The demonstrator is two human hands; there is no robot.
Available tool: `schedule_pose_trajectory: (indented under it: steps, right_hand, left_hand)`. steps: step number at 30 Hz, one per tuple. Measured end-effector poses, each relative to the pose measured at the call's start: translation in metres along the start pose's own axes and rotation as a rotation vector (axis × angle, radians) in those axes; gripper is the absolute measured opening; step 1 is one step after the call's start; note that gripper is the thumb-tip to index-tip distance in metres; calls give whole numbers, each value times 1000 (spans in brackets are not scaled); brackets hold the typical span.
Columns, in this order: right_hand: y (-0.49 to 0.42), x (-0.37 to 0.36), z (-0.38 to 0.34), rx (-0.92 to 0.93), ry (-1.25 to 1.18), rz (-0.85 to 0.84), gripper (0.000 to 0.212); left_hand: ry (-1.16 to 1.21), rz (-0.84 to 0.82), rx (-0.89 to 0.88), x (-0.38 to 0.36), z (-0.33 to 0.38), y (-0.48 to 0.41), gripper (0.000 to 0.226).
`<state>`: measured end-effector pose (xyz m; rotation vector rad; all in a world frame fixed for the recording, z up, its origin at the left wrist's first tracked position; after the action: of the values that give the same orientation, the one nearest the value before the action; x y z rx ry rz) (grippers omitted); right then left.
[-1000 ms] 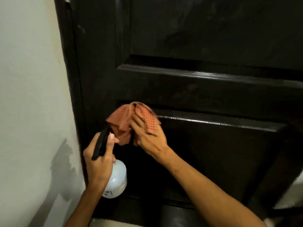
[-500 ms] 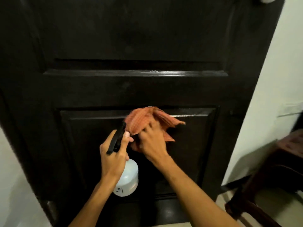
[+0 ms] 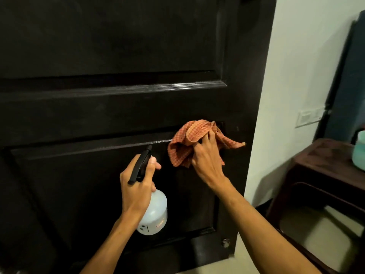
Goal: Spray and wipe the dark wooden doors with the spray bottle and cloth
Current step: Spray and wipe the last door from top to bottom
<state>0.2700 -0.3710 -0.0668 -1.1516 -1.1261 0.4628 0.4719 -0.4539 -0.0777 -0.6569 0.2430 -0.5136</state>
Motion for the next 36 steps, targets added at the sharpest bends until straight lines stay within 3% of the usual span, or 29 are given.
schedule_pose_trajectory:
  steps: [1, 3, 5, 6, 10, 14, 16, 19, 22, 24, 26, 32, 36]
  right_hand:
    - [2, 0, 17, -58, -35, 44, 55]
    - [11, -4, 60, -372, -160, 114, 54]
    - [32, -25, 88, -617, -232, 4, 56]
    - [47, -36, 91, -647, -246, -78, 56]
    - [88, -50, 90, -675, -382, -139, 45]
    - [19, -23, 98, -804, -423, -93, 38]
    - [-31, 0, 84, -702, -390, -34, 32]
    - [-60, 10, 34, -382, -271, -5, 26]
    - [-18, -10, -15, -151, -374, -93, 45]
    - [18, -10, -34, -231, -640, -149, 56]
    - [48, -3, -43, -433, -763, -161, 50]
    - [108, 10, -47, -917, -795, -281, 33]
    - [149, 53, -57, -951, -755, -400, 28]
  left_hand:
    - [10, -5, 0, -7, 1, -1, 23]
    - [29, -17, -3, -18, 2, -4, 23]
    - [40, -31, -5, -29, 1, -5, 20]
    - [47, -35, 0, -33, 0, -5, 19]
    - [62, -58, 16, -48, -4, -2, 21]
    - [73, -66, 35, -52, -5, -2, 21]
    - [70, -53, 38, -47, -4, -2, 22]
    - [49, -17, 39, -33, -5, -1, 24]
    - [21, 6, 45, -9, -2, 7, 23]
    - [-6, 26, 57, 12, 0, 13, 22]
    - [-15, 45, 76, 34, 1, 24, 22]
    - [-46, 85, 126, 84, 2, 72, 21]
    - [-51, 82, 142, 107, 11, 110, 22]
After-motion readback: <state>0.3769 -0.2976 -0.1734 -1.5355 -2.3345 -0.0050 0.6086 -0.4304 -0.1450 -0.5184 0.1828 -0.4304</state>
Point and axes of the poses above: each hand's wrist, its own y-axis away from the middle knuckle, its own x-axis out of the back of the hand, z = x × y, the point moved 6 cm from there along -y, towards the middle knuckle, and after that the axes turned 10 degrees about y, right-handed, at the moved point
